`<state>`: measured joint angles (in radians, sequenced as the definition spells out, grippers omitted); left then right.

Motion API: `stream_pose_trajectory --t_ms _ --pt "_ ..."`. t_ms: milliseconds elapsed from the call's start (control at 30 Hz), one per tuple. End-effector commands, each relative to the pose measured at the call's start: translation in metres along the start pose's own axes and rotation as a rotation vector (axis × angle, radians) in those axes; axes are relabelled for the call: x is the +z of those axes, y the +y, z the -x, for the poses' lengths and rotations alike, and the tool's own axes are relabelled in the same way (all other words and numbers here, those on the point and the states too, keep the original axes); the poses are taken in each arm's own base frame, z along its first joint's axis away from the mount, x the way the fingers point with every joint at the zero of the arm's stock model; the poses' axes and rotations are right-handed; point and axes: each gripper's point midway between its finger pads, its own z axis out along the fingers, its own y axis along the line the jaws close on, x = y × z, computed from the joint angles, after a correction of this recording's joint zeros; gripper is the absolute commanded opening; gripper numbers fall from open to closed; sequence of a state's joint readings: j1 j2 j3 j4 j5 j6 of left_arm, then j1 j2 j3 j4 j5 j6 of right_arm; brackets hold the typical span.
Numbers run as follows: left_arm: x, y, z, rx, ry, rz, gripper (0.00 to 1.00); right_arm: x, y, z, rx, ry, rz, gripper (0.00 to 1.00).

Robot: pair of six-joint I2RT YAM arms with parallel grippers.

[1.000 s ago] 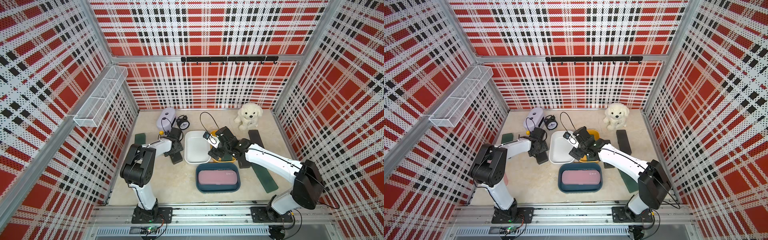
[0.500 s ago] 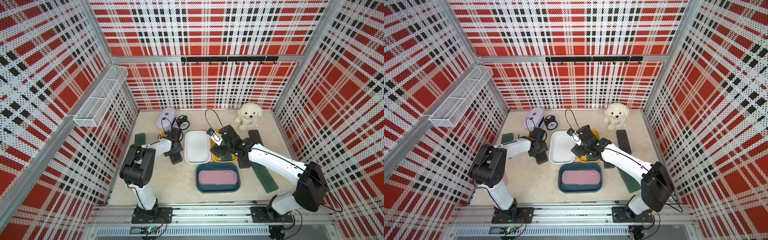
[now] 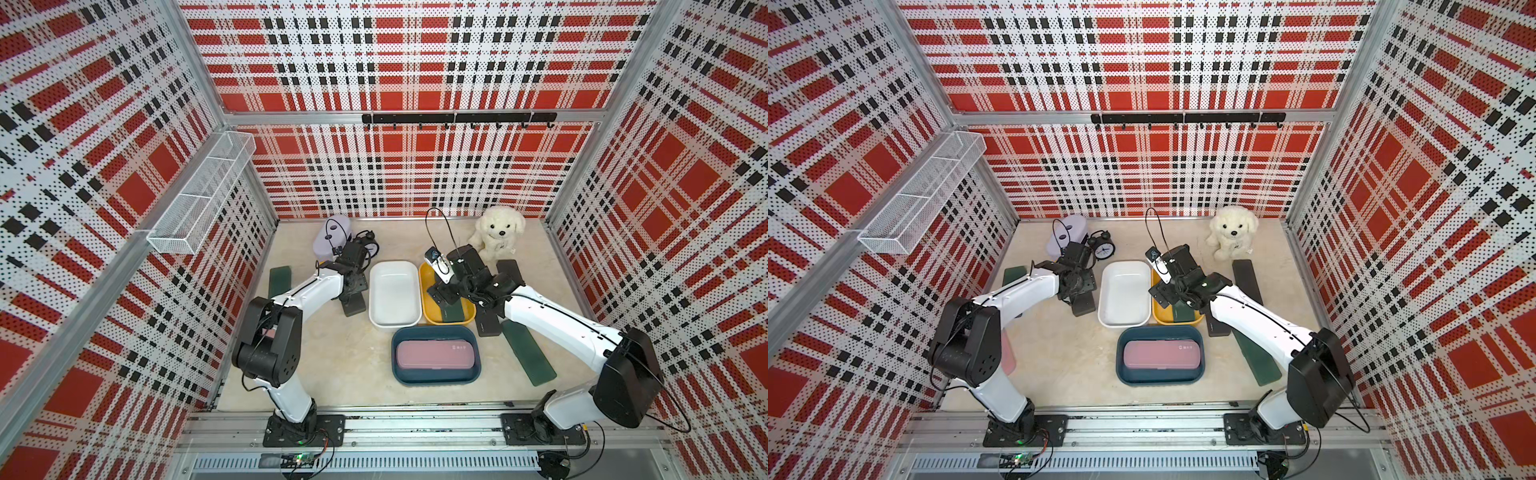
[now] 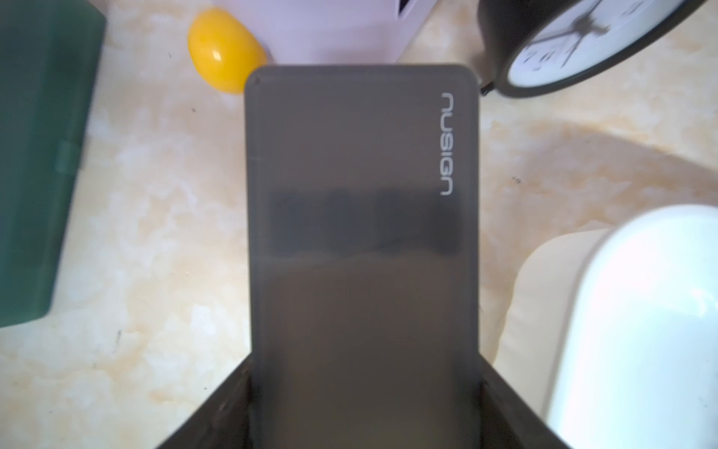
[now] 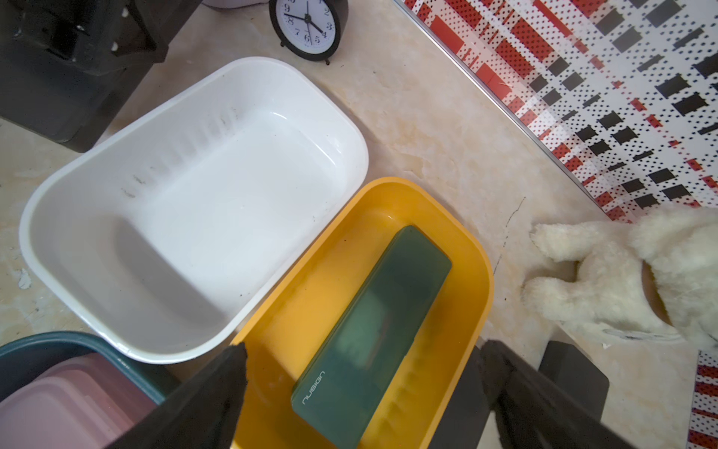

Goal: Place the pencil cases by color into the storage box
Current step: Pick up the pencil case from the center of the board.

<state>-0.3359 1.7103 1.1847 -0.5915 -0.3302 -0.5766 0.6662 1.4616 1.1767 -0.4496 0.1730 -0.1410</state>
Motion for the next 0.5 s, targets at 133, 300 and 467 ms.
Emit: stream_pose_trajectory --t_ms 133,300,467 --pt "-0.040 -0.015 0.037 0.071 -0.094 0.020 0.51 -0.014 -0.026 0.005 0.113 -0.058 -0.042 1.00" --pt "-0.056 -0.045 0.048 0.136 -0.111 -0.029 0.51 -0.015 -0.035 -0.003 0.143 -0.045 -0.060 1.00" --pt "-0.064 -0.081 0.044 0.211 -0.097 -0.114 0.51 -0.018 -0.049 -0.011 0.189 -0.041 -0.082 1.00"
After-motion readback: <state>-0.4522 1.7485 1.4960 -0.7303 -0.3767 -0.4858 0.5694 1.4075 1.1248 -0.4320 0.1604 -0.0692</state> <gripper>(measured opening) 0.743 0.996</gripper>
